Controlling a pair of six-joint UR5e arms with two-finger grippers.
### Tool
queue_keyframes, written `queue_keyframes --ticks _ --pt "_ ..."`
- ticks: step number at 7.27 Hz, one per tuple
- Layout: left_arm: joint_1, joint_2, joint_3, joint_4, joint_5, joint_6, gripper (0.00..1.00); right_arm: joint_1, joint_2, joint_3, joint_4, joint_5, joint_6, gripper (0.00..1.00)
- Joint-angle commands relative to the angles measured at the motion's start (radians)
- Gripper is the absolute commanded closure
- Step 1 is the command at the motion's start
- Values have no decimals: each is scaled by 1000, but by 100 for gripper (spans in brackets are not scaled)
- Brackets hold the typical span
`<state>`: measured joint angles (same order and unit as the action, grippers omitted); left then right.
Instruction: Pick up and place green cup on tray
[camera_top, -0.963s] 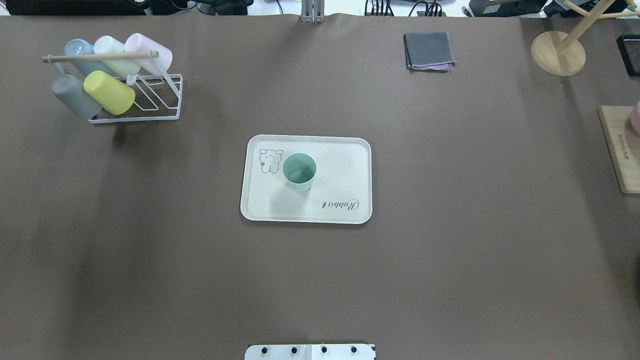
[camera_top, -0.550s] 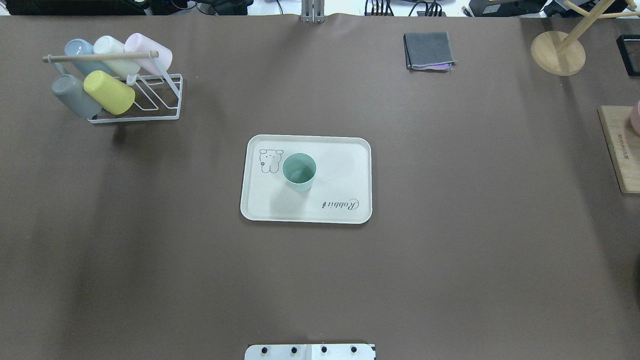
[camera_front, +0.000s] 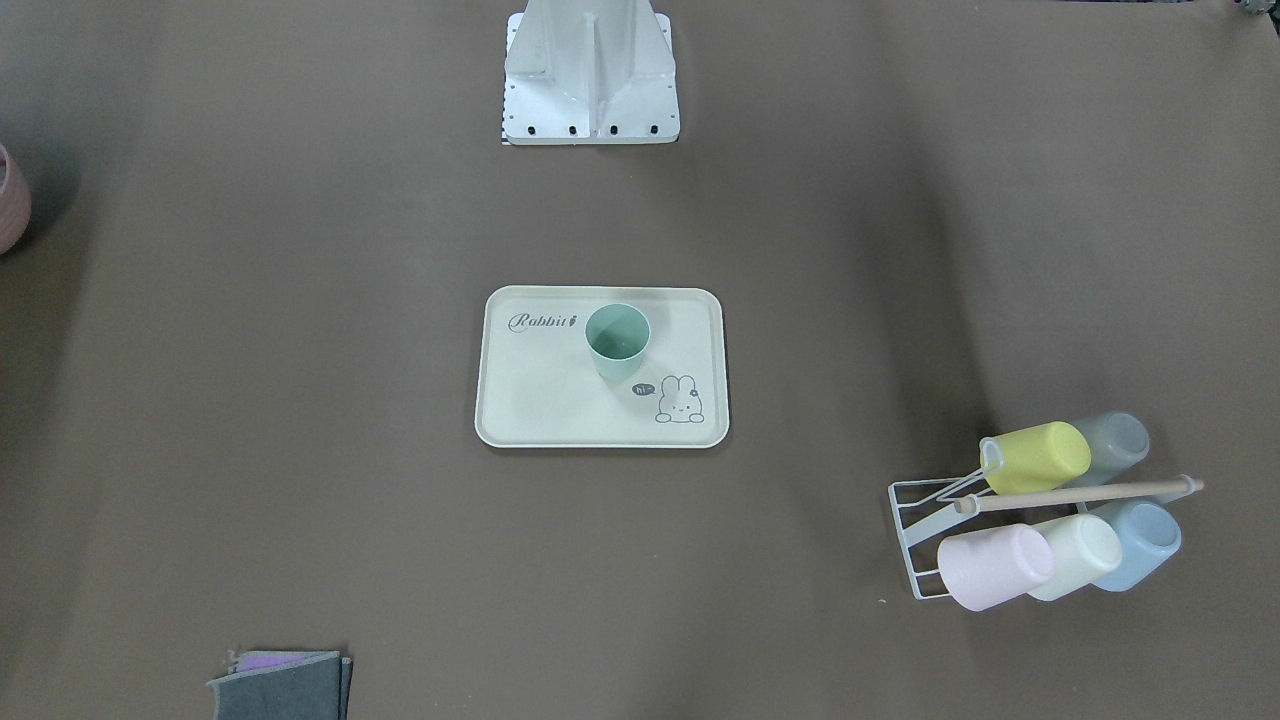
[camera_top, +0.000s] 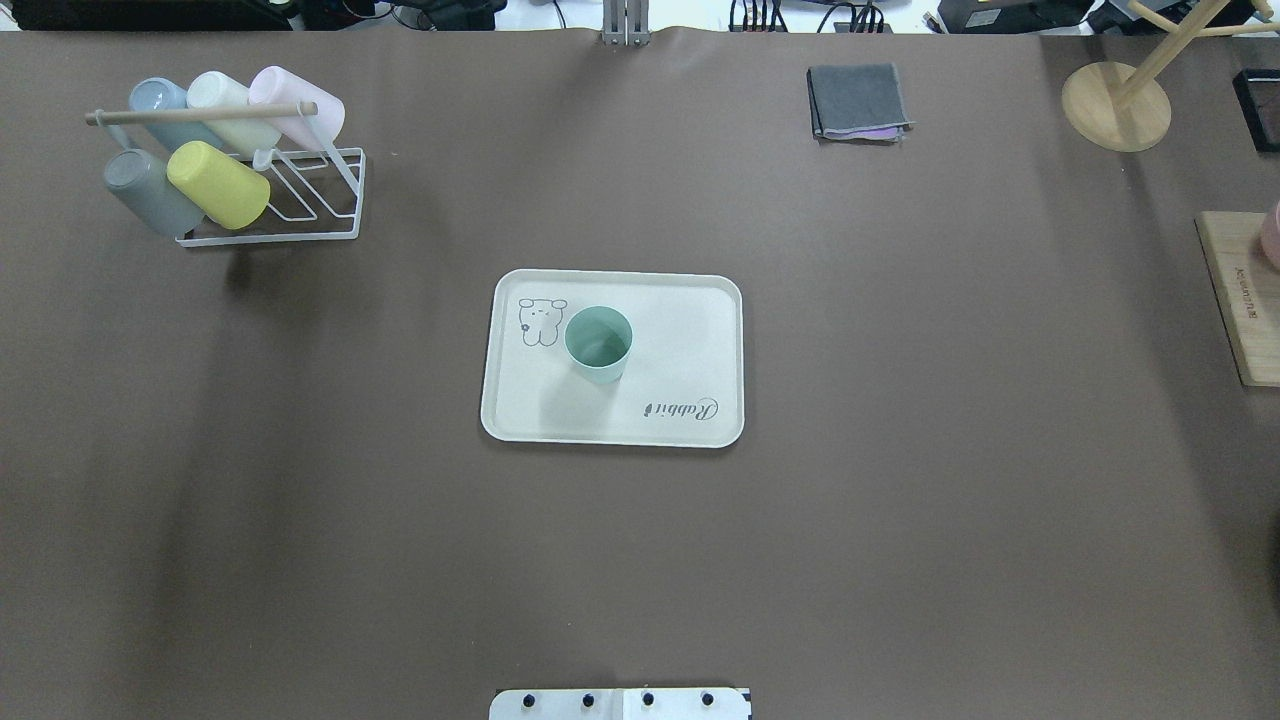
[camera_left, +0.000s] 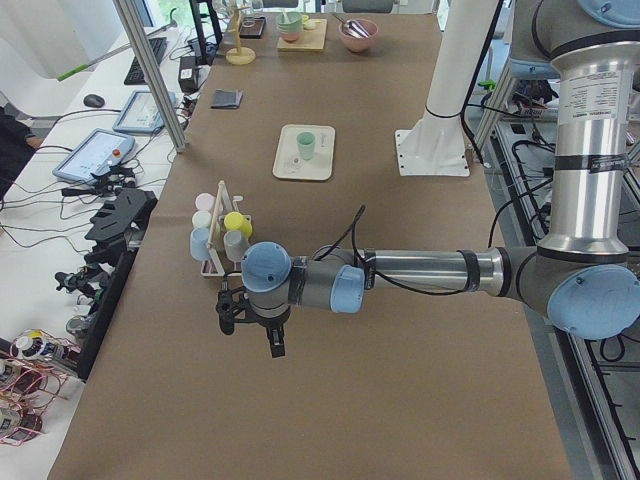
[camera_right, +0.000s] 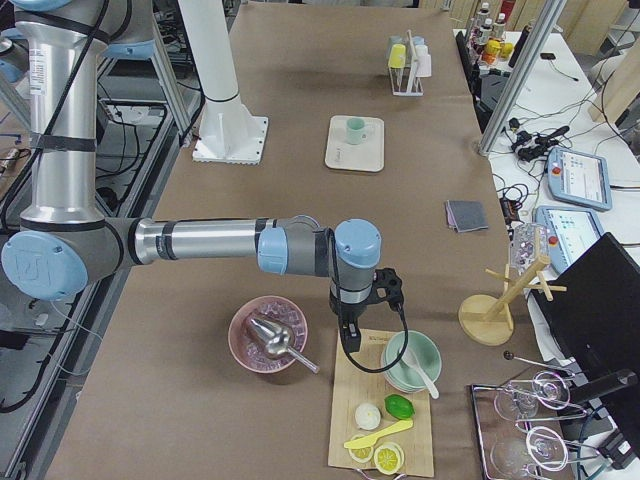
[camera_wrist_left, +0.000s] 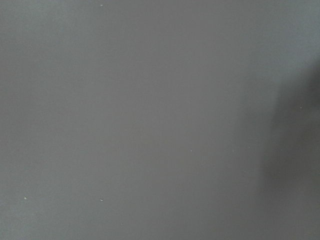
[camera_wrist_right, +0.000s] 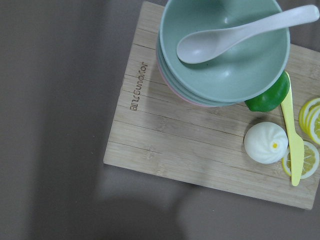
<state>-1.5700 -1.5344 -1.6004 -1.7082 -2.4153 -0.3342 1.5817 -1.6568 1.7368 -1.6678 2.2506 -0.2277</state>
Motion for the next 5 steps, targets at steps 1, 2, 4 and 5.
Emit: queue_keyframes --ticks 1,2,4,5 --pt "-1 -1 -7 -1 2 0 1 0 0 -25 0 0 -1 0" --pt "-1 -1 -16 -1 7 -2 1 0 5 -28 0 0 -1 0" --pt "-1 -1 -23 -1 8 -5 1 0 5 -28 0 0 -1 0" --pt "-1 -1 -23 -1 10 -3 1 0 5 -28 0 -2 -2 0"
